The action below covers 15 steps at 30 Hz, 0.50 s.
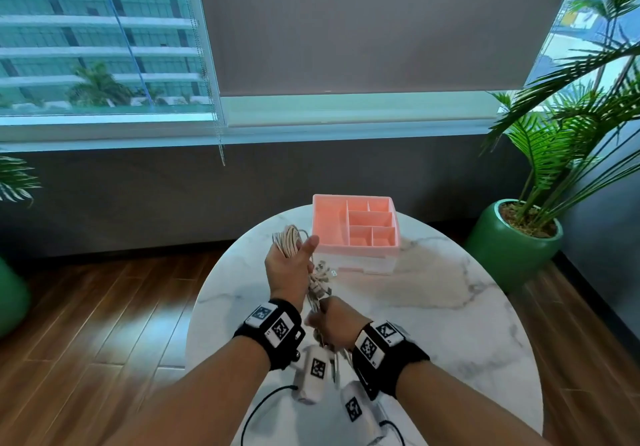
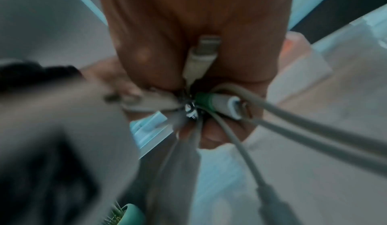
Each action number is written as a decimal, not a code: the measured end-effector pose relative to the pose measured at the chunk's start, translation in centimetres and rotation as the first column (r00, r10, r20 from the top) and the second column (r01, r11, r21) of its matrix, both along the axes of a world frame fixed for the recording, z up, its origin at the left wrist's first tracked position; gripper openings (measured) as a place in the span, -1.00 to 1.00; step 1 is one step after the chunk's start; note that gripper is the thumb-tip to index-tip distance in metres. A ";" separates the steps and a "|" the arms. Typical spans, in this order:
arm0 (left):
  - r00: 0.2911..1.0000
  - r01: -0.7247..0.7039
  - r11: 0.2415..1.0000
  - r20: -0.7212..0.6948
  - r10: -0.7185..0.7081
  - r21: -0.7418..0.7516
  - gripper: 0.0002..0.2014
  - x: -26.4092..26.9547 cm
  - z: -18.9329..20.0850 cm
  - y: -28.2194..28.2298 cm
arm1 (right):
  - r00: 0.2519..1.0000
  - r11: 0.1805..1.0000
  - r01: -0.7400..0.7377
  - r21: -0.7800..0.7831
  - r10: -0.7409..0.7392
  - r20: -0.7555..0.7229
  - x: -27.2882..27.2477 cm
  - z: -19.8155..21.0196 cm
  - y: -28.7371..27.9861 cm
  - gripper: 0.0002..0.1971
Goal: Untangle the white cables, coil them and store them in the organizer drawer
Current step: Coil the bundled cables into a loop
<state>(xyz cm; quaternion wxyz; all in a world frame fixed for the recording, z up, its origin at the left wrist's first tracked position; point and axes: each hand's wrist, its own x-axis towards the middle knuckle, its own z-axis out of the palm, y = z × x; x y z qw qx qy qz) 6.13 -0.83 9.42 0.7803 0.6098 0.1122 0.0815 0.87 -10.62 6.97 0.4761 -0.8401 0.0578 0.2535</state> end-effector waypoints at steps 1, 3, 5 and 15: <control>0.999 0.023 0.998 0.031 -0.025 0.058 -0.64 -0.2 -0.3 0.1 | 0.998 0.994 -0.063 -0.087 0.063 -0.006 0.0 0.9 -0.1 -0.85; 0.994 0.057 0.989 0.080 -0.069 0.137 -0.65 -0.7 -0.8 0.3 | 0.984 0.950 -0.174 -0.258 0.175 -0.020 0.1 2.0 -0.5 -0.82; 0.993 0.065 0.985 0.091 -0.080 0.162 -0.65 -1.0 -1.0 0.0 | 0.983 0.951 -0.185 -0.249 0.178 -0.050 0.1 2.4 -0.6 -0.79; 0.997 0.000 0.998 0.071 -0.005 0.068 -0.65 -0.4 -1.3 -0.9 | 0.996 0.993 -0.034 -0.114 0.024 -0.086 -1.3 2.7 -0.2 -0.76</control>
